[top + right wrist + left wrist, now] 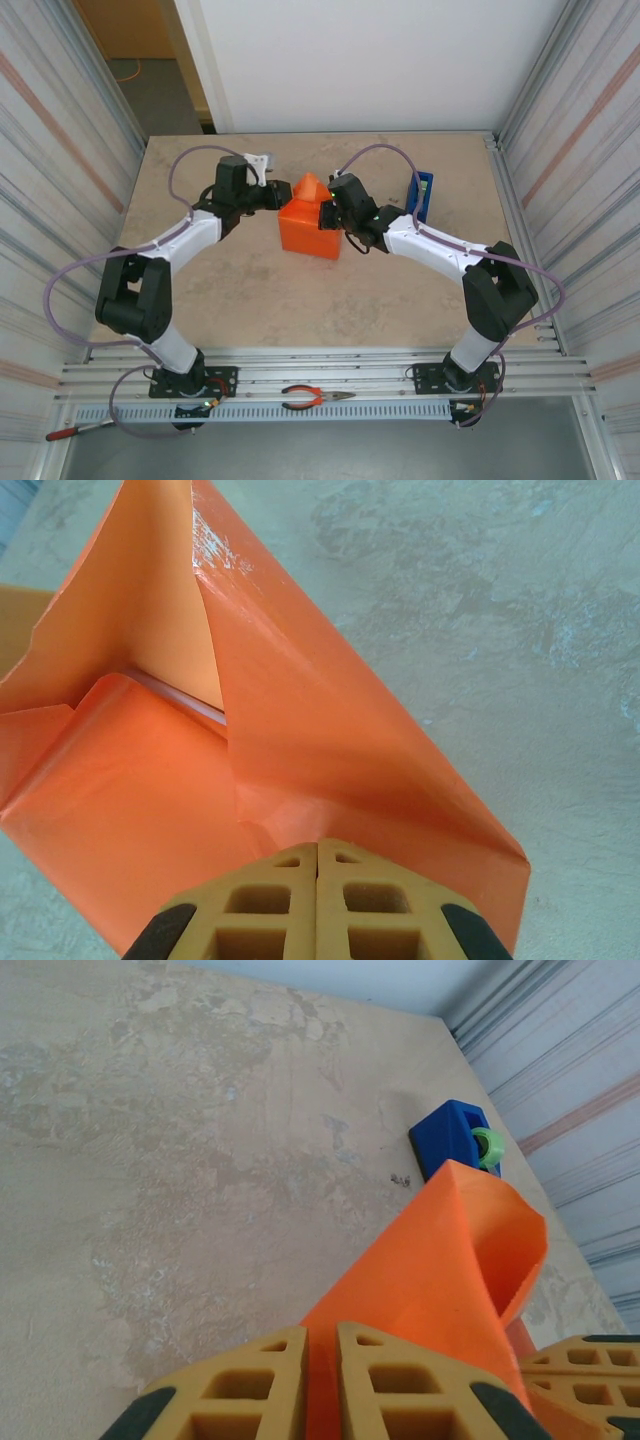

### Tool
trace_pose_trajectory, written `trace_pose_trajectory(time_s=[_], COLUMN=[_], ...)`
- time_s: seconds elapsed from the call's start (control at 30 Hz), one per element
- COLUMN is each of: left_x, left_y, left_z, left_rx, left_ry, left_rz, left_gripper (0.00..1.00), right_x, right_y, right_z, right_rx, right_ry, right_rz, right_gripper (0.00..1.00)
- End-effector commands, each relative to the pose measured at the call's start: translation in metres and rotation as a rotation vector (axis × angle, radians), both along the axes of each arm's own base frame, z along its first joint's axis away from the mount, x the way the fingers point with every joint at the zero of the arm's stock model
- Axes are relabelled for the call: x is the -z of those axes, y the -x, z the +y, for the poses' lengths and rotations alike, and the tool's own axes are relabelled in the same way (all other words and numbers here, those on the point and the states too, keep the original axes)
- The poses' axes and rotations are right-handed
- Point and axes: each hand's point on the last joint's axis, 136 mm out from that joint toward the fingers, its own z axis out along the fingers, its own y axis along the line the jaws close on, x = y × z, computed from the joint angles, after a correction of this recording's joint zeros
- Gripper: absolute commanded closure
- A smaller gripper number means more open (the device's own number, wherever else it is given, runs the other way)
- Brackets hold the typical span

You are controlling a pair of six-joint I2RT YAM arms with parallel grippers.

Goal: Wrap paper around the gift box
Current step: Fold the seventh fold of the wrapping paper on the gift box.

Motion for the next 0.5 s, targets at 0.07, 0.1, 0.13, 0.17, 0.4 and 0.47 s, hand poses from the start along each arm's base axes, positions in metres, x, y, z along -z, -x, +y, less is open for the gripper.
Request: trace_pose_trajectory(time_s=[0.07,0.1,0.13,0.17,0.4,0.47], left_x=[-0.020,-0.020,-0.019,-0.018,-0.005,0.000], left_y=[0.018,0.019,0.021,0.023,0.032,0.034], left_z=[-0.005,-0.006,-0.007,-0.009,-0.021,-0.024], left_rx=[0.042,0.046,0.049,0.053,0.077,0.086], left_ry=[-0.040,-0.050,-0.061,-0.071,-0.089,-0.097], left_rz=[-0.087,-0.091,-0.093,-0.094,-0.067,-0.055], left_gripper=[0.84,0.84,0.84,0.85,0.85,0.85], right_x=[0.075,0.075,0.075,0.076,0.076,0.075], right_y=[0.042,0.042,0.043,0.043,0.044,0.044], right_z=[-0.008,-0.008,-0.008,-0.008,-0.008,-0.007], right_rx=[-0.063,-0.063,-0.064,-0.064,-0.065,-0.065], right_ry=[0.129,0.130,0.128,0.129,0.126,0.122], right_rz=[0.225,0.226,0.226,0.227,0.231,0.229], right_gripper=[1.00,1.00,1.00,1.00,1.00,1.00])
